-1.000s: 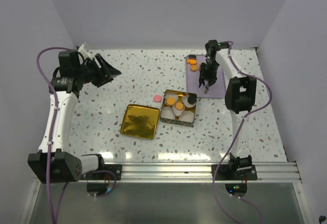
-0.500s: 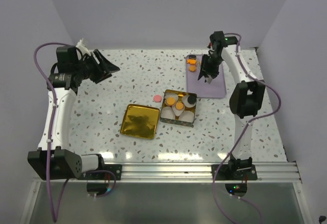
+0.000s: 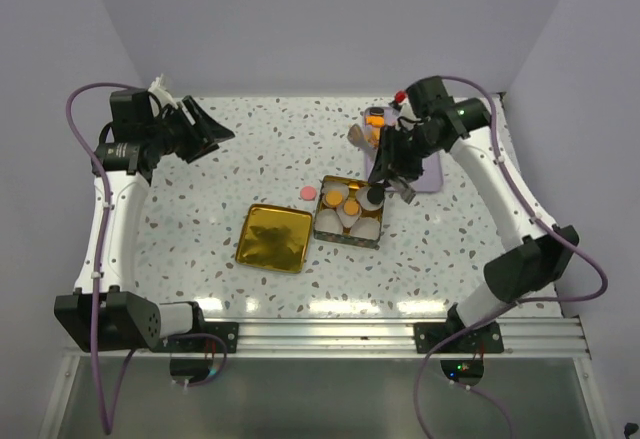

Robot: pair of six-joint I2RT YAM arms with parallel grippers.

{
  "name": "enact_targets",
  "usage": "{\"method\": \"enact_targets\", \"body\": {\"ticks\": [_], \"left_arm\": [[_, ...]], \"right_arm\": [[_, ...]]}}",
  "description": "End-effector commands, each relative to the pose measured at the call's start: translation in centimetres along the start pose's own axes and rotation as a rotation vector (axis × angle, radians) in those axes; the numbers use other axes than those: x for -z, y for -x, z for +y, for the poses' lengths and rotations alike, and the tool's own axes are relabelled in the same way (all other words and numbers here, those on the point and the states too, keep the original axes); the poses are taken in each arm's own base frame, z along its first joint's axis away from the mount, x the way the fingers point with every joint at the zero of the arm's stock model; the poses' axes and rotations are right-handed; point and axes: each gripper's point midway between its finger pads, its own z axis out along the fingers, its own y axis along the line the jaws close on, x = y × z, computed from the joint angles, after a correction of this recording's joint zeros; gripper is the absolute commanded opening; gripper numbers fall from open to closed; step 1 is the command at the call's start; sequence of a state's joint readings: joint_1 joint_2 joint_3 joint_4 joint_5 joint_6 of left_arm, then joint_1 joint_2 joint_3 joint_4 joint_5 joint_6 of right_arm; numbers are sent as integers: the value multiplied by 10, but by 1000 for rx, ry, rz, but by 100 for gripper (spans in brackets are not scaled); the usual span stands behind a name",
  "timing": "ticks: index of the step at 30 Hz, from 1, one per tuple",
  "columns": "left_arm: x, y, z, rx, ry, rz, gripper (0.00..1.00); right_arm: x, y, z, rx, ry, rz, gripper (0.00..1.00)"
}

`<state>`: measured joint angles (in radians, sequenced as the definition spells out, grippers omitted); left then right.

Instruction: Pack the cookies

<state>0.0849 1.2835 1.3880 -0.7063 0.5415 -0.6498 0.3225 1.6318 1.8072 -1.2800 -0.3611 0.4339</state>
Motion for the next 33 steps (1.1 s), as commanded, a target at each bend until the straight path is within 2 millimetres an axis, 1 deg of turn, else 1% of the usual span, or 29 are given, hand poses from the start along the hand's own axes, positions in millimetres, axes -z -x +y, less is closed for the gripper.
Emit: {"method": "enact_targets", "body": {"ticks": [1,2,3,4,5,6,8,9,10,16,17,19,23,25,30,33], "left_arm": [[15,11,-14,-33,-25,-55,62],[15,9,-12,-26,-21,-51,62],[16,7,-12,-25,-20,-52,62],[20,5,-15,-29,-28,-56,62],[20,2,-11,-21,-22,-52,62],[22,-1,-11,-20,-22,-50,62],[26,-7,-10,-18,-22,-49,62],[27,-10,-10,-19,-21,-46,62],[31,-12,-10,-19,-21,-51,62],[40,-22,-9,-22,-15,-45,62],[40,-23,-9,-24,-13,-43,62],[43,-23,-10,-28,-12,-44,62],[45,-24,-10,-31,-8,-49,62],[46,-25,-9,-31,-4,-49,62],[42,-25,-5,-29,3,-42,62],[38,-22,-5,-25,-1,-41,62]], "right_arm": [[-5,-55,35,24,105,101,22],[-1,-72,45,53,132,107,22],[-11,-84,39,46,122,126,22],[-13,-91,38,26,122,134,22],[-11,-98,42,40,143,117,22],[-21,-111,33,22,126,152,21],[-29,-120,33,24,133,160,21],[-35,-128,27,15,121,181,20],[-38,-131,27,11,122,187,20],[-63,-143,38,50,110,216,19],[-68,-142,39,53,110,213,19],[-77,-146,38,57,99,233,18],[-90,-147,29,63,51,243,18],[-93,-146,24,69,30,238,18],[-99,-150,17,69,10,257,19],[-100,-155,14,67,8,276,24]]}}
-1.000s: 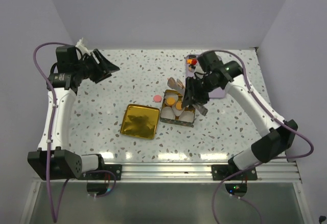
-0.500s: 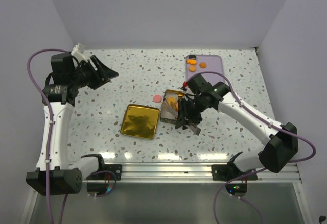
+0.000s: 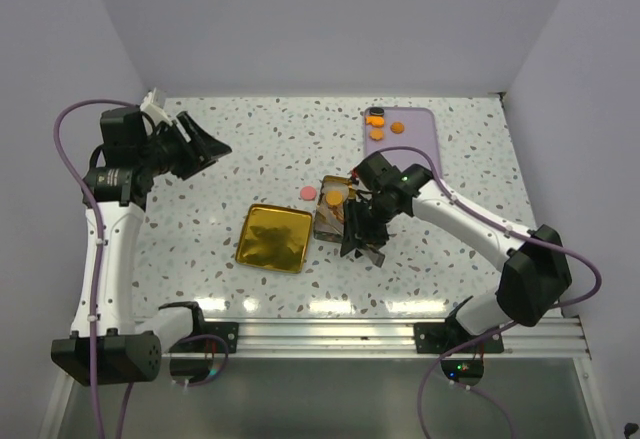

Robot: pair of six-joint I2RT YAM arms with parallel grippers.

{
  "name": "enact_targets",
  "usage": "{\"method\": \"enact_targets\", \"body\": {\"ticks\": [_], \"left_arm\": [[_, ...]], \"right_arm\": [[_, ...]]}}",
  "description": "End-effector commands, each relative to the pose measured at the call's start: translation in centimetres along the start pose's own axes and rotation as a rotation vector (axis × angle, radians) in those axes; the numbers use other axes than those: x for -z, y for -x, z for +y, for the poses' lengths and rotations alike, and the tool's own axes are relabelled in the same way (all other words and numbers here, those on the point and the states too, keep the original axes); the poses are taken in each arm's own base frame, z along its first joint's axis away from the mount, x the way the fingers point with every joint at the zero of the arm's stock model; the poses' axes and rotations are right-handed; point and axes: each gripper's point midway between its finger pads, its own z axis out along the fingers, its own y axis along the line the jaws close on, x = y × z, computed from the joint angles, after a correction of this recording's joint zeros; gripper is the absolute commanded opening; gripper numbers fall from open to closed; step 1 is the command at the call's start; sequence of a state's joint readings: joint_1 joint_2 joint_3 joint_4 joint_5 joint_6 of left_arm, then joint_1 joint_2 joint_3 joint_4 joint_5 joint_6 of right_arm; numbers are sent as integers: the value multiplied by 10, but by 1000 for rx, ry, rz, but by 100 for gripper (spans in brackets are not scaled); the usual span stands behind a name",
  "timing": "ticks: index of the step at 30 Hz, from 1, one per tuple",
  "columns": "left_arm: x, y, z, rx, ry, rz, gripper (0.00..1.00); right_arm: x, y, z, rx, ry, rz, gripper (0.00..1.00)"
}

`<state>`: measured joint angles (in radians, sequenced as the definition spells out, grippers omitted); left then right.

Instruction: Pack the cookies

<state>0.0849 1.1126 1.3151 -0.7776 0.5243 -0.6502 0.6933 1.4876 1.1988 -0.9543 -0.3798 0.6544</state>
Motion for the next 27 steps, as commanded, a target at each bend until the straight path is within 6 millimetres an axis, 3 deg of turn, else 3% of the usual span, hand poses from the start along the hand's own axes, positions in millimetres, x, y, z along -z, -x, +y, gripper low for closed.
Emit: {"method": "enact_targets", "body": {"ticks": [1,6,12,17,21,26,27], "left_arm": [[-3,6,2,-12,-3,-15,62],[-10,10,3,-6,-8,-15,62],[-16,15,4,-9,-7,-14,62],[-20,20,6,-24,8,-9,62],[-23,22,8,-32,17,-3,62],[-27,15,15,-19,25,17,62],[-28,14,16,-16,24,21,62]], "right_arm": [[-3,3,0,18,4,-14,27],[1,4,-1,36,-16,-7,44],[7,17,4,60,-47,-7,54],[21,28,11,79,-74,-30,56],[52,51,23,89,-64,-118,56],[91,104,0,3,-60,-223,56],[87,113,-9,-1,-78,-210,56]]}}
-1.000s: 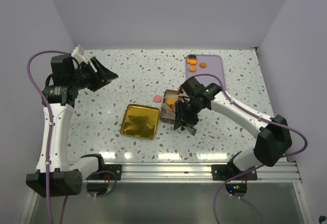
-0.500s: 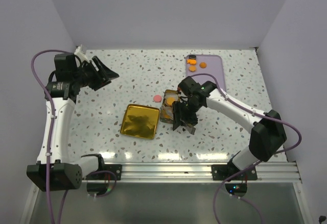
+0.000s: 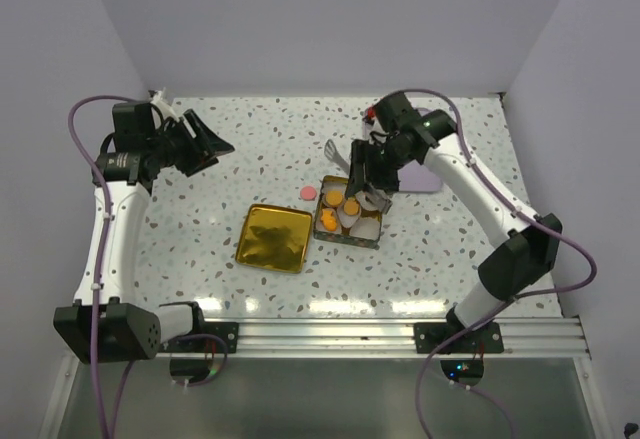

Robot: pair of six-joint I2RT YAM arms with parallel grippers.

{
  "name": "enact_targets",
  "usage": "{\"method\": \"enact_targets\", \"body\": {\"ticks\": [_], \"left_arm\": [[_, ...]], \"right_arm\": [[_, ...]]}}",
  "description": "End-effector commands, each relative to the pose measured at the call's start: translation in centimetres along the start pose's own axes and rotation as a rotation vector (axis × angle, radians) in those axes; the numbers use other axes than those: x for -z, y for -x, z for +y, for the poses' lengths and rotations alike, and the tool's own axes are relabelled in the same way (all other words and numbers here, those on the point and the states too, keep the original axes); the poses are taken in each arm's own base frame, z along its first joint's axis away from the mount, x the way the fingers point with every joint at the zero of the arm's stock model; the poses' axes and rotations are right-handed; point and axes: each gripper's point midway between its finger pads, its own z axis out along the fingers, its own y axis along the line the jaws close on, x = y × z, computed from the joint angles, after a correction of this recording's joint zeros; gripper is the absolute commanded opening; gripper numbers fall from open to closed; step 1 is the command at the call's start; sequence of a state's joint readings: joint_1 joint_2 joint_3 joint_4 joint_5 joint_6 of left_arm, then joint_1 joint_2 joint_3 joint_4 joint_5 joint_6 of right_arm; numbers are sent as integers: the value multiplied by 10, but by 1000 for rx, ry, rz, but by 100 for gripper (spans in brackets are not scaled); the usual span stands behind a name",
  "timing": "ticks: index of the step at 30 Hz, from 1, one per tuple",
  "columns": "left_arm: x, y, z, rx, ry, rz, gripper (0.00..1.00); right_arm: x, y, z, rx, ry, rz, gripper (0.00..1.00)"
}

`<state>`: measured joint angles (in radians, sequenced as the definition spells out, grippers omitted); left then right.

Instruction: Pack the cookies

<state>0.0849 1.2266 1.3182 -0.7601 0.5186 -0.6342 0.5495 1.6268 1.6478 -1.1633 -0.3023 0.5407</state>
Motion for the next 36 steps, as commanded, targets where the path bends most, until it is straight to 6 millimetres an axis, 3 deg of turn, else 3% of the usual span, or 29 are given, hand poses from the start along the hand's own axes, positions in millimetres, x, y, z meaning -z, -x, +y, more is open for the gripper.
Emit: {"method": "enact_targets", "body": {"ticks": [1,3,7,10,11,16,26,36], "left_arm": [[1,7,-2,-34,-19,-31,62],[0,3,2,-28,-16,-23,62],[-8,-17,24,-5,42,38,62],[-8,-28,34,1,66,55,62],[-8,-29,35,-1,69,53,62],[-8,-36,42,-5,83,66,62],[-21,-38,50,26,88,83,62],[-27,-26,49,29,93,71,62]], "right_arm": [[8,39,-38,-47,-69,-28,56],[9,55,-50,-52,-92,-40,56],[-21,82,-81,-114,-139,2,56],[-31,101,-91,-117,-161,1,57],[-40,111,-95,-126,-175,12,58],[-50,140,-123,-152,-250,-8,58],[-64,145,-152,-190,-281,20,57],[-91,152,-162,-209,-266,57,55]]}}
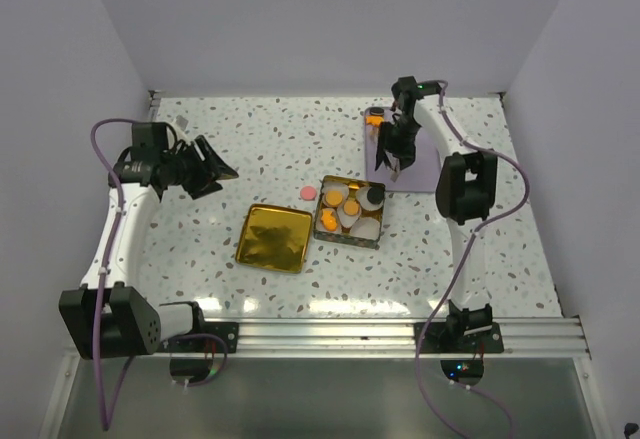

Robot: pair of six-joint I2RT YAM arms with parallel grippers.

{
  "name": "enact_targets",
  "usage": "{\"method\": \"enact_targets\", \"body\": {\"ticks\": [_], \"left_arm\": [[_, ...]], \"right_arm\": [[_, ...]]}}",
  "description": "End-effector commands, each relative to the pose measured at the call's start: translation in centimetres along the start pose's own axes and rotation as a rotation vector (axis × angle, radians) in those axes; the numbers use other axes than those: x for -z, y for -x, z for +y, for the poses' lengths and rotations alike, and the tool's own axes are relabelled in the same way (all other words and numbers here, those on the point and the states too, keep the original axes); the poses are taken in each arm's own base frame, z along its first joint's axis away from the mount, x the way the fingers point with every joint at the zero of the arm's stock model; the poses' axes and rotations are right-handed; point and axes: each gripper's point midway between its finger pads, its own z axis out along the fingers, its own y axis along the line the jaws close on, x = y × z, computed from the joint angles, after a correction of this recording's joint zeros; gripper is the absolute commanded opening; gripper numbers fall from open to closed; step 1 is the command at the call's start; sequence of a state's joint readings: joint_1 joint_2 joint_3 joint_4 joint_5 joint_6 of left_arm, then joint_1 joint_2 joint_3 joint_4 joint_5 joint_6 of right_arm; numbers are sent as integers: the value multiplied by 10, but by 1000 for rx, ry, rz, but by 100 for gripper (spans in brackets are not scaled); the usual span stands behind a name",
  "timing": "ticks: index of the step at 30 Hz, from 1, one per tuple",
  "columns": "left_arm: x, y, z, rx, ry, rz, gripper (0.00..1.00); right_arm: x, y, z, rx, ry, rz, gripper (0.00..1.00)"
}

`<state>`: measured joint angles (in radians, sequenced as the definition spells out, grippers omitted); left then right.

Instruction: Pack the cookies

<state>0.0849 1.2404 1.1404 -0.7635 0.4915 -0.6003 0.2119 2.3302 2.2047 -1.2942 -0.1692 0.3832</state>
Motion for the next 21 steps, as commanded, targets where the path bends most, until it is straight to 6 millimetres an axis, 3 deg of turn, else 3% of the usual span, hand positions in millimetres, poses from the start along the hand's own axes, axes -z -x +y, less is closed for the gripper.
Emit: {"method": "enact_targets", "body": {"ticks": [1,9,17,21], "left_arm": [[1,20,-8,-32,-24,-60,62],[-4,22,-5,-32,-16,-53,61],[-6,26,-5,-39,-8,-52,61],[-6,26,-4,-40,-6,-52,61]], "right_arm": [[3,7,4,17,16,-14,55],[-12,14,10,0,40,2,53],[-12,21,26,-21,110,-5,49],[-13,21,26,-20,116,0,40]]}}
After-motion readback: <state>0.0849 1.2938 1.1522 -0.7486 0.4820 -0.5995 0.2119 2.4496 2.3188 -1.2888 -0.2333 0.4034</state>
